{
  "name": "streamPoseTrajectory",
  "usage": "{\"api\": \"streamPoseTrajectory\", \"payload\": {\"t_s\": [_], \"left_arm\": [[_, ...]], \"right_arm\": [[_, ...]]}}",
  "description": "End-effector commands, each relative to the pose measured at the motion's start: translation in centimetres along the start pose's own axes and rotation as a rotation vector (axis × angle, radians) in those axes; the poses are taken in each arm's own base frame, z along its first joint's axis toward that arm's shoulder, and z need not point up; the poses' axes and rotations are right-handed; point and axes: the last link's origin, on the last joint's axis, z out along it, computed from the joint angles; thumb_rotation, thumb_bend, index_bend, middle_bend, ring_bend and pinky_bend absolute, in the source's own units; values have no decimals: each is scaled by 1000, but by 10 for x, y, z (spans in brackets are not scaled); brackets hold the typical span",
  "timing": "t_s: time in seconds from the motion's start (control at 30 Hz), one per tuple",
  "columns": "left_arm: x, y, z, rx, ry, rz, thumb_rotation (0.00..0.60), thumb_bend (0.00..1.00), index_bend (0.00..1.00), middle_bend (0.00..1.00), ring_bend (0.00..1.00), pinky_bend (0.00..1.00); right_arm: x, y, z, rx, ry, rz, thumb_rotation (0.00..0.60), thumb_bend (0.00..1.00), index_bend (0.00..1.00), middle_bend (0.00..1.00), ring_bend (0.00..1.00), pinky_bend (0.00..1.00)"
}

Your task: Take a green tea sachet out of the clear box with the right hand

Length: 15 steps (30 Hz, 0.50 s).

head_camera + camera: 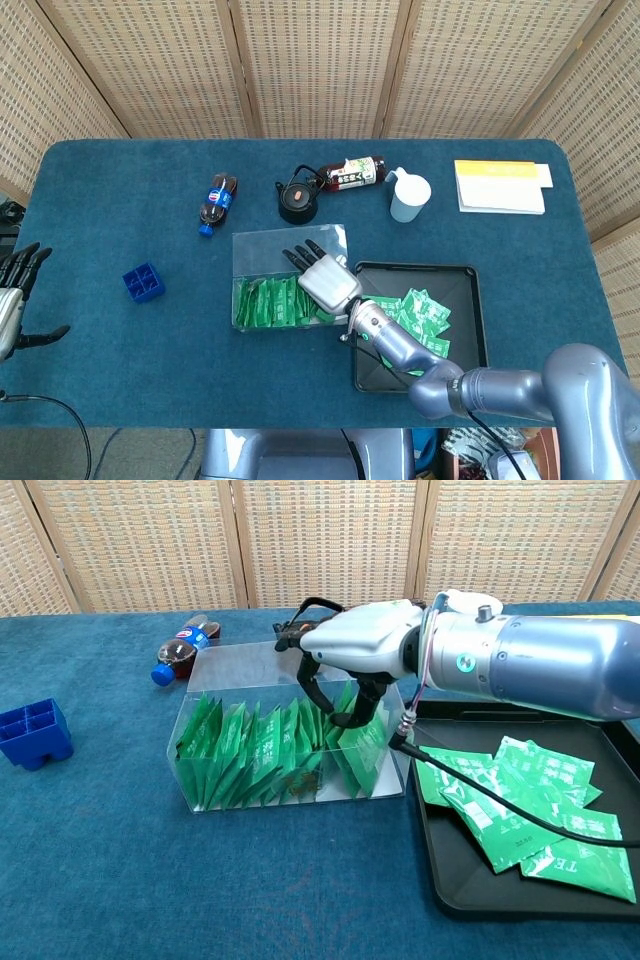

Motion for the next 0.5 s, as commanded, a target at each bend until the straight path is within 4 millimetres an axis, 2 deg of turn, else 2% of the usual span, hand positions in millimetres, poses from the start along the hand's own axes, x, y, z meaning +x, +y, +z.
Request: {"api": "streamPoseTrajectory", "payload": {"t_s": [0.03, 0.5], "left_arm": [[0, 0, 0, -1, -1, -1, 600, 113, 0, 0, 0, 0], [-1, 1, 0, -6, -3, -1, 600, 114, 0, 0, 0, 0]], "right_arm": [[7, 0, -3, 6, 24, 3, 600, 557, 654, 94, 0, 0], [46, 4, -33, 23, 143, -19, 600, 557, 654, 102, 0, 0]]}}
